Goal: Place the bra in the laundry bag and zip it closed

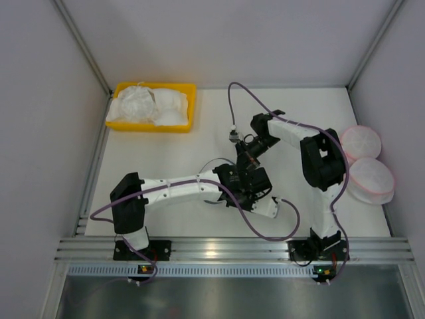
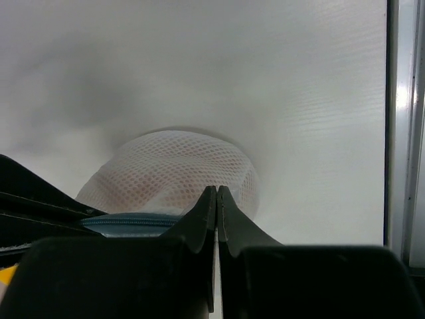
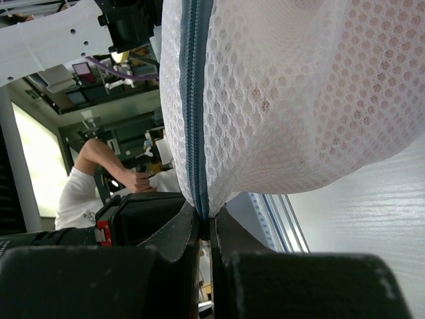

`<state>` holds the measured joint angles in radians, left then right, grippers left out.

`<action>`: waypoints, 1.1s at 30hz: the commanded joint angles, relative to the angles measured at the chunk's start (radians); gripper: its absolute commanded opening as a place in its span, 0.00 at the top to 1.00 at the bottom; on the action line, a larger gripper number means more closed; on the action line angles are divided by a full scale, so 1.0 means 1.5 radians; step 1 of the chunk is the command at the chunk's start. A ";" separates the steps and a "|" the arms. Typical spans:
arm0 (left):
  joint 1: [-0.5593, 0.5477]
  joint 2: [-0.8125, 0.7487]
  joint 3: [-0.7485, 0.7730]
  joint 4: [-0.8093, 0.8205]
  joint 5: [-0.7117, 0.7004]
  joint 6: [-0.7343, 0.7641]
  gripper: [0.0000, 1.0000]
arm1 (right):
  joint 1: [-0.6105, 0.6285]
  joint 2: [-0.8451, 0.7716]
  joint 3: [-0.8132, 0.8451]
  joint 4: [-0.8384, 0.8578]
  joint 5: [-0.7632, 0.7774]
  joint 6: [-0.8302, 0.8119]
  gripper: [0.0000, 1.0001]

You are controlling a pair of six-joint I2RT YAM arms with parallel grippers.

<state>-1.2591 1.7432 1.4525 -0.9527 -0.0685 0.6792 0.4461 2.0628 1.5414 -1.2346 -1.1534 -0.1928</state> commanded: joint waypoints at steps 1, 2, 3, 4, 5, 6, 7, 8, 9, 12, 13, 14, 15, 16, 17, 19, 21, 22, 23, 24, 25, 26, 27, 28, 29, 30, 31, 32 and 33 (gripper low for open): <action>-0.015 -0.029 -0.019 -0.067 0.060 -0.026 0.97 | -0.017 -0.009 0.047 0.048 0.000 0.007 1.00; -0.015 -0.030 -0.015 -0.067 0.056 -0.026 0.86 | -0.018 -0.009 0.048 0.055 0.001 0.019 1.00; -0.015 -0.031 -0.008 -0.068 0.055 -0.027 0.74 | -0.017 -0.010 0.050 0.060 0.004 0.025 1.00; -0.014 -0.037 0.007 -0.067 0.054 -0.028 0.64 | -0.017 -0.011 0.052 0.073 0.006 0.038 1.00; -0.011 -0.042 0.014 -0.067 0.055 -0.029 0.56 | -0.017 -0.012 0.052 0.083 0.008 0.045 1.00; -0.007 -0.047 0.023 -0.067 0.059 -0.027 0.23 | -0.017 -0.015 0.048 0.096 0.015 0.056 1.00; 0.005 -0.061 0.038 -0.067 0.061 -0.028 0.19 | -0.019 -0.019 0.042 0.136 0.020 0.089 1.00; 0.013 -0.067 0.046 -0.068 0.067 -0.023 0.02 | -0.020 -0.022 0.036 0.161 0.021 0.107 1.00; 0.030 -0.075 0.053 -0.066 0.076 -0.021 0.02 | -0.023 -0.029 0.022 0.188 0.024 0.124 1.00; 0.070 -0.102 0.079 -0.065 0.096 -0.023 0.02 | -0.039 -0.022 0.021 0.286 0.040 0.204 1.00; 0.081 -0.109 0.095 -0.065 0.105 -0.028 0.02 | -0.048 -0.016 0.029 0.301 0.048 0.230 1.00; 0.096 -0.111 0.103 -0.066 0.114 -0.039 0.02 | -0.054 -0.008 0.038 0.318 0.053 0.243 1.00; 0.110 -0.113 0.110 -0.065 0.128 -0.044 0.02 | -0.061 0.010 0.060 0.353 0.059 0.257 1.00; 0.142 -0.114 0.124 -0.065 0.150 -0.052 0.02 | -0.075 0.020 0.072 0.370 0.063 0.274 1.00; 0.158 -0.115 0.129 -0.066 0.167 -0.067 0.02 | -0.083 0.029 0.084 0.393 0.064 0.305 1.00; 0.204 -0.120 0.139 -0.059 0.207 -0.089 0.02 | -0.100 0.054 0.122 0.437 0.077 0.336 1.00; 0.239 -0.126 0.139 -0.035 0.241 -0.143 0.02 | -0.108 0.072 0.137 0.477 0.087 0.363 1.00; 0.281 -0.130 0.140 -0.027 0.287 -0.162 0.02 | -0.116 0.073 0.132 0.552 0.089 0.413 1.00; 0.305 -0.131 0.143 -0.021 0.305 -0.210 0.02 | -0.120 0.077 0.125 0.592 0.091 0.441 1.00; 0.329 -0.129 0.147 -0.018 0.327 -0.236 0.02 | -0.125 0.085 0.116 0.638 0.095 0.467 1.00; 0.380 -0.129 0.153 -0.010 0.344 -0.261 0.02 | -0.131 0.091 0.115 0.699 0.105 0.486 1.00; 0.407 -0.128 0.155 -0.005 0.383 -0.304 0.02 | -0.133 0.097 0.117 0.728 0.111 0.515 1.00; 0.458 -0.129 0.155 0.002 0.403 -0.323 0.02 | -0.135 0.115 0.121 0.752 0.124 0.529 1.00; 0.483 -0.131 0.154 0.014 0.422 -0.338 0.02 | -0.138 0.124 0.121 0.778 0.129 0.548 1.00; 0.510 -0.131 0.152 0.025 0.456 -0.370 0.02 | -0.138 0.133 0.121 0.848 0.131 0.588 1.00; 0.558 -0.132 0.148 0.034 0.473 -0.386 0.02 | -0.140 0.151 0.120 0.877 0.141 0.610 1.00; 0.578 -0.131 0.145 0.046 0.492 -0.396 0.02 | -0.143 0.160 0.116 0.915 0.147 0.663 1.00; 0.599 -0.128 0.146 0.048 0.504 -0.413 0.02 | -0.144 0.170 0.112 0.987 0.153 0.694 1.00; 0.614 -0.126 0.148 0.048 0.517 -0.415 0.02 | -0.146 0.190 0.105 1.034 0.160 0.726 1.00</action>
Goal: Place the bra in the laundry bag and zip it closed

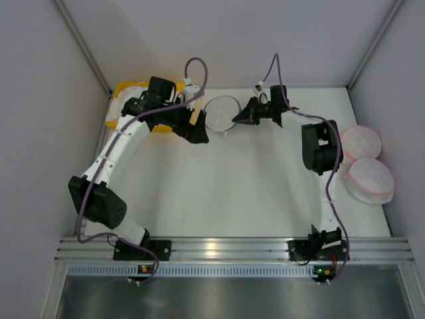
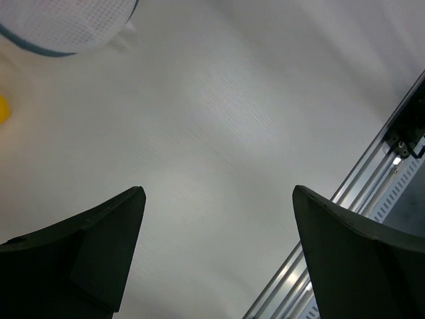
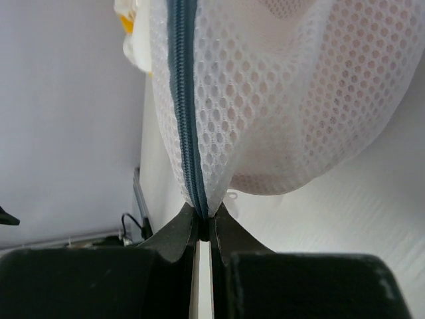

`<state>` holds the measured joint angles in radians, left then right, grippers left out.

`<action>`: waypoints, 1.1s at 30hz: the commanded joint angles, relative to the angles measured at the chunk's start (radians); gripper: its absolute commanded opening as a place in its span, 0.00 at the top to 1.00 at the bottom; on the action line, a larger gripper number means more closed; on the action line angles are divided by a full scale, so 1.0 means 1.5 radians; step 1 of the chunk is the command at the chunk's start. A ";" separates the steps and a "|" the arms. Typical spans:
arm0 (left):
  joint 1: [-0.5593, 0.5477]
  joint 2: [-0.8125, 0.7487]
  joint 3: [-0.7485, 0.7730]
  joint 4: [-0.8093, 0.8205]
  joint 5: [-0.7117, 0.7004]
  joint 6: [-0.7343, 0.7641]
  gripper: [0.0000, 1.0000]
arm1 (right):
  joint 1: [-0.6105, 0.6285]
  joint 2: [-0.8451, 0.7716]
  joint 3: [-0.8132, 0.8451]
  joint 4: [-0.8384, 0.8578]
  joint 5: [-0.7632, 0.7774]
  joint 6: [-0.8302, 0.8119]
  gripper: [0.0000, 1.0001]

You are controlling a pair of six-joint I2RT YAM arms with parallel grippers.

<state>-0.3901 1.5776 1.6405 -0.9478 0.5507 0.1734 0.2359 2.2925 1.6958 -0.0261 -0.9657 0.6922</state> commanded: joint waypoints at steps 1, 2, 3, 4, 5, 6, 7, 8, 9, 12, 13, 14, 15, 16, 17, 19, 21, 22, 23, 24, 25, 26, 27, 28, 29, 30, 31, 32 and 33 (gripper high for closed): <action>0.056 -0.013 0.022 0.045 0.102 -0.080 0.02 | -0.008 0.050 0.004 0.268 0.046 0.171 1.00; 0.064 -0.013 0.019 0.047 0.099 -0.083 0.02 | -0.012 0.064 0.011 0.296 0.050 0.221 1.00; 0.068 -0.014 0.013 0.052 0.092 -0.086 0.02 | -0.014 0.094 0.042 0.326 0.053 0.238 1.00; 0.077 -0.021 -0.005 0.060 0.085 -0.091 0.02 | -0.016 0.109 0.063 0.329 0.056 0.248 1.00; 0.080 -0.024 -0.017 0.068 0.082 -0.101 0.02 | -0.017 0.122 0.081 0.329 0.056 0.249 1.00; 0.088 -0.029 -0.038 0.086 0.078 -0.107 0.02 | -0.018 0.135 0.106 0.326 0.062 0.248 1.00; 0.091 -0.037 -0.047 0.093 0.075 -0.110 0.02 | -0.018 0.139 0.111 0.328 0.065 0.246 0.99; 0.094 -0.040 -0.055 0.099 0.072 -0.112 0.02 | -0.018 0.140 0.114 0.328 0.066 0.244 0.93; 0.097 -0.045 -0.062 0.101 0.066 -0.114 0.02 | -0.019 0.137 0.115 0.326 0.065 0.242 0.88; 0.102 -0.045 -0.054 0.102 0.052 -0.113 0.02 | -0.021 0.108 0.097 0.309 0.059 0.225 0.64; 0.103 -0.044 -0.052 0.102 0.041 -0.134 0.02 | -0.025 0.096 0.090 0.280 0.060 0.194 0.50; 0.104 -0.042 -0.048 0.103 0.040 -0.138 0.02 | -0.027 0.067 0.075 0.256 0.061 0.175 0.44; 0.108 -0.043 -0.044 0.102 0.041 -0.137 0.02 | -0.030 0.049 0.069 0.231 0.069 0.152 0.37; 0.111 -0.045 -0.046 0.103 0.046 -0.137 0.02 | -0.038 0.029 0.061 0.201 0.075 0.096 0.28; 0.116 -0.048 -0.049 0.103 0.056 -0.138 0.02 | -0.042 0.009 0.052 0.143 0.079 0.070 0.18; 0.128 -0.054 -0.056 0.103 0.074 -0.138 0.02 | -0.056 -0.051 0.026 0.083 0.085 -0.020 0.12; 0.138 -0.058 -0.059 0.103 0.099 -0.143 0.02 | -0.066 -0.121 -0.006 -0.017 0.104 -0.084 0.08; 0.140 -0.060 -0.060 0.102 0.104 -0.143 0.02 | -0.074 -0.147 -0.018 -0.047 0.111 -0.148 0.03; 0.141 -0.063 -0.062 0.103 0.106 -0.140 0.02 | -0.077 -0.173 -0.028 -0.115 0.118 -0.183 0.01; 0.141 -0.072 -0.066 0.103 0.103 -0.138 0.02 | -0.082 -0.226 -0.043 -0.151 0.135 -0.262 0.01; 0.141 -0.076 -0.070 0.103 0.103 -0.135 0.02 | -0.082 -0.253 -0.049 -0.187 0.143 -0.306 0.00; 0.141 -0.081 -0.074 0.102 0.096 -0.132 0.02 | -0.082 -0.278 -0.057 -0.227 0.154 -0.349 0.01; 0.141 -0.091 -0.084 0.103 0.079 -0.132 0.02 | -0.080 -0.330 -0.076 -0.291 0.191 -0.394 0.01; 0.141 -0.092 -0.089 0.102 0.071 -0.132 0.02 | -0.071 -0.357 -0.091 -0.323 0.218 -0.485 0.01; 0.141 -0.096 -0.096 0.103 0.064 -0.129 0.02 | -0.067 -0.385 -0.110 -0.341 0.241 -0.515 0.01; 0.141 -0.100 -0.109 0.103 0.056 -0.131 0.02 | -0.063 -0.441 -0.156 -0.370 0.260 -0.538 0.01; 0.141 -0.104 -0.117 0.103 0.044 -0.129 0.02 | -0.061 -0.469 -0.179 -0.381 0.263 -0.567 0.01; 0.141 -0.108 -0.127 0.103 0.042 -0.122 0.02 | -0.060 -0.524 -0.227 -0.392 0.265 -0.575 0.01; 0.141 -0.117 -0.151 0.105 0.039 -0.118 0.02 | -0.060 -0.550 -0.252 -0.403 0.264 -0.580 0.01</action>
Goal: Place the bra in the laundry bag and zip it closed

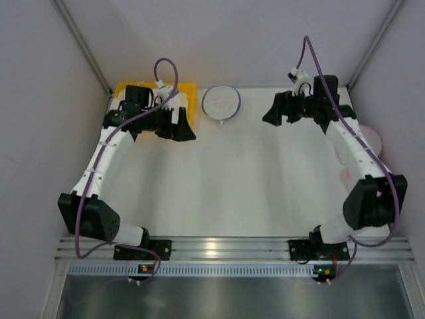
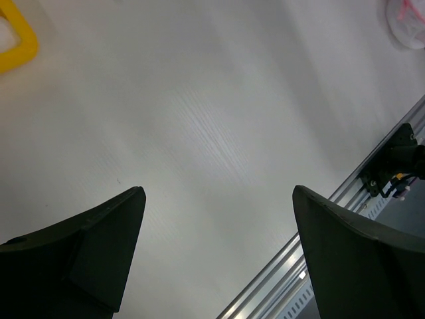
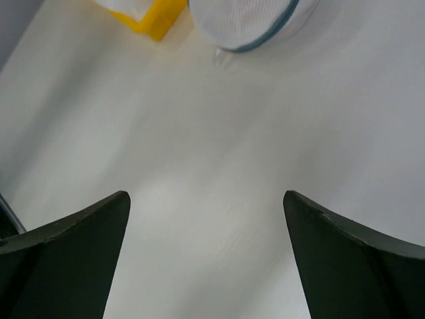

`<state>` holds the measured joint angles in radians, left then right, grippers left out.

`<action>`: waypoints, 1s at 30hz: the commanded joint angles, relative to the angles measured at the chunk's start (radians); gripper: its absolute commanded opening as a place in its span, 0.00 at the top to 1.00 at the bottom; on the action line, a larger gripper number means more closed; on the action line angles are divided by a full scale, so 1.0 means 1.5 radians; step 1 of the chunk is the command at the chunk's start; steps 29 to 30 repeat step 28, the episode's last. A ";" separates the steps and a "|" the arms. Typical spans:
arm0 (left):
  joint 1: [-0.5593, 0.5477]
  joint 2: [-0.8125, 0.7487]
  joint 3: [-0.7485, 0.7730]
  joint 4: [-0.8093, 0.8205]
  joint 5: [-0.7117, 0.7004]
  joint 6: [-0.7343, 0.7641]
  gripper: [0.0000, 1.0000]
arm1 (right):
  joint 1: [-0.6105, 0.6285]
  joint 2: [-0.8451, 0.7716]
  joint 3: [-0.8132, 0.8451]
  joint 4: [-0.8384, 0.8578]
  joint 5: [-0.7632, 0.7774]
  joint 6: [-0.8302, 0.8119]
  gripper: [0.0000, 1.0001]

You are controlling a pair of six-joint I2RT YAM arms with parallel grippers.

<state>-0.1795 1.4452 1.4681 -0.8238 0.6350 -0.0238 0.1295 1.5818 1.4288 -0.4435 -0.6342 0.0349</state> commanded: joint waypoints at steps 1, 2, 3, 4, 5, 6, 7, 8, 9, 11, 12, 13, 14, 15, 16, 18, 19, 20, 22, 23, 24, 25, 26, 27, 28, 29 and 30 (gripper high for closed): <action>0.001 -0.035 -0.046 0.026 -0.039 0.036 0.02 | 0.013 -0.104 -0.100 -0.129 0.046 -0.145 0.01; 0.001 -0.040 -0.057 0.031 -0.059 0.041 0.02 | 0.014 -0.162 -0.129 -0.126 0.055 -0.142 0.00; 0.001 -0.052 -0.083 0.036 -0.076 0.046 0.02 | 0.016 -0.191 -0.188 -0.119 0.077 -0.141 0.01; 0.001 -0.057 -0.095 0.044 -0.096 0.057 0.02 | 0.022 -0.219 -0.216 -0.110 0.084 -0.145 0.01; 0.002 -0.064 -0.107 0.049 -0.122 0.063 0.02 | 0.023 -0.268 -0.265 -0.108 0.088 -0.149 0.01; 0.001 -0.081 -0.138 0.061 -0.132 0.067 0.02 | 0.025 -0.287 -0.285 -0.108 0.092 -0.153 0.01; 0.002 -0.089 -0.154 0.068 -0.139 0.074 0.02 | 0.026 -0.306 -0.302 -0.115 0.092 -0.155 0.01; 0.001 -0.097 -0.171 0.075 -0.144 0.078 0.02 | 0.027 -0.340 -0.335 -0.118 0.091 -0.156 0.01; 0.001 -0.109 -0.201 0.079 -0.146 0.082 0.02 | 0.028 -0.355 -0.348 -0.119 0.093 -0.157 0.01; 0.001 -0.120 -0.228 0.085 -0.155 0.092 0.02 | 0.027 -0.394 -0.383 -0.124 0.098 -0.157 0.01; 0.001 -0.130 -0.253 0.092 -0.160 0.096 0.02 | 0.028 -0.404 -0.393 -0.122 0.103 -0.148 0.01; 0.001 -0.137 -0.267 0.099 -0.166 0.101 0.02 | 0.028 -0.411 -0.394 -0.123 0.113 -0.148 0.01; 0.001 -0.144 -0.288 0.103 -0.170 0.102 0.02 | 0.028 -0.418 -0.393 -0.123 0.116 -0.147 0.01; 0.001 -0.157 -0.298 0.105 -0.173 0.105 0.02 | 0.028 -0.419 -0.396 -0.121 0.117 -0.147 0.01; 0.001 -0.164 -0.305 0.107 -0.174 0.105 0.02 | 0.028 -0.419 -0.396 -0.122 0.120 -0.147 0.01; 0.001 -0.181 -0.324 0.114 -0.186 0.098 0.02 | 0.028 -0.417 -0.395 -0.120 0.113 -0.144 0.01; 0.001 -0.186 -0.329 0.117 -0.189 0.094 0.02 | 0.029 -0.417 -0.395 -0.119 0.113 -0.143 0.01; 0.001 -0.195 -0.336 0.118 -0.190 0.093 0.02 | 0.028 -0.420 -0.398 -0.115 0.110 -0.140 0.00; 0.001 -0.203 -0.340 0.118 -0.197 0.090 0.02 | 0.029 -0.425 -0.399 -0.112 0.109 -0.137 0.01; 0.001 -0.208 -0.341 0.118 -0.198 0.088 0.02 | 0.028 -0.427 -0.400 -0.113 0.110 -0.137 0.01; 0.001 -0.208 -0.340 0.118 -0.199 0.086 0.02 | 0.028 -0.429 -0.400 -0.114 0.110 -0.136 0.01; 0.001 -0.210 -0.340 0.118 -0.203 0.080 0.02 | 0.027 -0.430 -0.400 -0.115 0.111 -0.137 0.01; 0.001 -0.213 -0.337 0.118 -0.204 0.080 0.02 | 0.027 -0.430 -0.400 -0.114 0.115 -0.137 0.01; 0.001 -0.214 -0.334 0.117 -0.204 0.080 0.02 | 0.028 -0.430 -0.399 -0.112 0.121 -0.136 0.01; 0.001 -0.215 -0.332 0.116 -0.208 0.078 0.02 | 0.027 -0.429 -0.395 -0.109 0.130 -0.136 0.01; 0.001 -0.215 -0.332 0.116 -0.208 0.078 0.02 | 0.027 -0.429 -0.395 -0.109 0.130 -0.136 0.01; 0.001 -0.215 -0.332 0.116 -0.208 0.078 0.02 | 0.027 -0.429 -0.395 -0.109 0.130 -0.136 0.01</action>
